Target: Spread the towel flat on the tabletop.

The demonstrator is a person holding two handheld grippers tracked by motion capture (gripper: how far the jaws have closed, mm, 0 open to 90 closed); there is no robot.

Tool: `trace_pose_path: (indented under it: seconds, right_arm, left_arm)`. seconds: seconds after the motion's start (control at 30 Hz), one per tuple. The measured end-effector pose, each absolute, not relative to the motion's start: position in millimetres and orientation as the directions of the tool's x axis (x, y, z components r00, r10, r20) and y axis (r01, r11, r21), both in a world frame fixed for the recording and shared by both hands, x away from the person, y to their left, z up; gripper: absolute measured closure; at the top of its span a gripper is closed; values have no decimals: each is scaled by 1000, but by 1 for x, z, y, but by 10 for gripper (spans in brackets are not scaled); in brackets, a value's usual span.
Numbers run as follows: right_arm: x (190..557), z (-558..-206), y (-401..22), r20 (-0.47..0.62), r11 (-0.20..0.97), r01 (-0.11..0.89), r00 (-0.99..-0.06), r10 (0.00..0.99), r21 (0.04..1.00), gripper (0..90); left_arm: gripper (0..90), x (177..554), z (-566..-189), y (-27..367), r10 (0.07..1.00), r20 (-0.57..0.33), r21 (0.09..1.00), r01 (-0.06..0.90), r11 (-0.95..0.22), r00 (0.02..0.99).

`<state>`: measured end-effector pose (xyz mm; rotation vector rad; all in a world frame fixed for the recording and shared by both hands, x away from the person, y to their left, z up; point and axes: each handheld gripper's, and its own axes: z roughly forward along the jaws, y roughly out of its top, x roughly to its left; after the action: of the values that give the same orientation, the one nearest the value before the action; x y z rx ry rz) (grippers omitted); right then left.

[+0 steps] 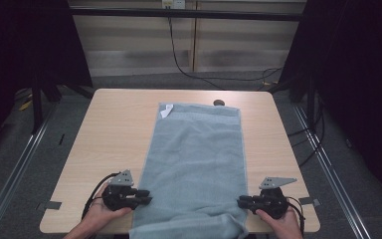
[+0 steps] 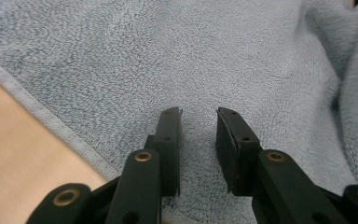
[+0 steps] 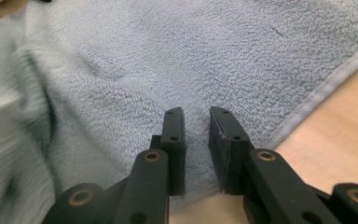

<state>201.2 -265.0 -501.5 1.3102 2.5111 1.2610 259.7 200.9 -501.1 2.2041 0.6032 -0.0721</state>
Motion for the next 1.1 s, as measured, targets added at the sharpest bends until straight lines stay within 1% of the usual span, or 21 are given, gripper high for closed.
trace_pose_path:
  seconds: [0.07,0.17,0.2,0.23,0.3,0.43,0.53,0.57,0.6,0.63,0.67,0.7,0.73,0.77,0.8,0.83,0.93,1.0,1.1]
  right_arm:
    - [195,-501,-263,320,314,672,-644,695,671,759]
    - [186,-499,-258,296,344,657,-662,688,670,749]
    - [185,-499,-257,298,349,659,-664,686,666,719]
    - [186,-498,-257,309,344,663,-663,682,665,709]
    - [191,-496,-256,295,342,652,-666,686,677,697]
    - [218,-484,-252,276,307,614,-671,688,727,673]
    - [248,-481,-247,270,281,600,-664,698,749,662]
    - [259,-482,-245,265,274,595,-660,703,755,653]
    - [272,-484,-243,268,261,598,-650,711,758,645]
    - [279,-485,-242,267,257,598,-646,715,759,636]
    - [287,-487,-240,266,248,603,-634,726,758,623]
    - [296,-489,-238,264,241,608,-620,739,757,622]
    - [300,-490,-236,264,240,608,-620,739,757,621]
    - [305,-492,-235,262,238,607,-618,742,758,611]
    - [309,-495,-234,257,246,615,-612,748,749,606]
    - [311,-498,-232,233,269,617,-610,758,739,604]
    - [306,-503,-232,207,307,631,-607,767,712,586]
    - [301,-504,-234,209,307,628,-611,763,715,581]
    - [295,-506,-233,207,301,619,-614,762,726,547]
  left_arm:
    - [704,252,-501,203,387,-266,708,452,-543,883]
    - [685,245,-499,206,374,-287,700,459,-547,882]
    - [672,246,-498,206,379,-283,703,460,-543,881]
    - [650,250,-496,205,383,-278,707,458,-539,881]
    - [637,260,-492,203,399,-280,723,465,-511,873]
    - [621,297,-484,196,454,-268,743,483,-464,850]
    - [615,329,-484,189,502,-253,750,496,-438,827]
    - [605,343,-486,187,506,-297,735,533,-420,810]
    - [586,350,-487,186,520,-308,726,550,-413,797]
    - [582,357,-489,183,548,-298,718,562,-410,781]
    - [582,363,-492,180,554,-280,727,551,-411,784]
    - [582,367,-494,178,549,-280,720,551,-423,788]
    - [583,370,-498,176,564,-256,711,548,-440,785]
    - [584,371,-503,174,590,-225,706,547,-450,776]
    - [607,370,-505,176,581,-222,726,530,-438,783]
    - [603,368,-505,178,574,-225,724,529,-442,787]
    - [603,355,-502,183,565,-197,714,512,-478,801]
    - [603,344,-504,187,563,-174,726,491,-481,808]
    - [603,331,-504,192,557,-167,730,481,-485,814]
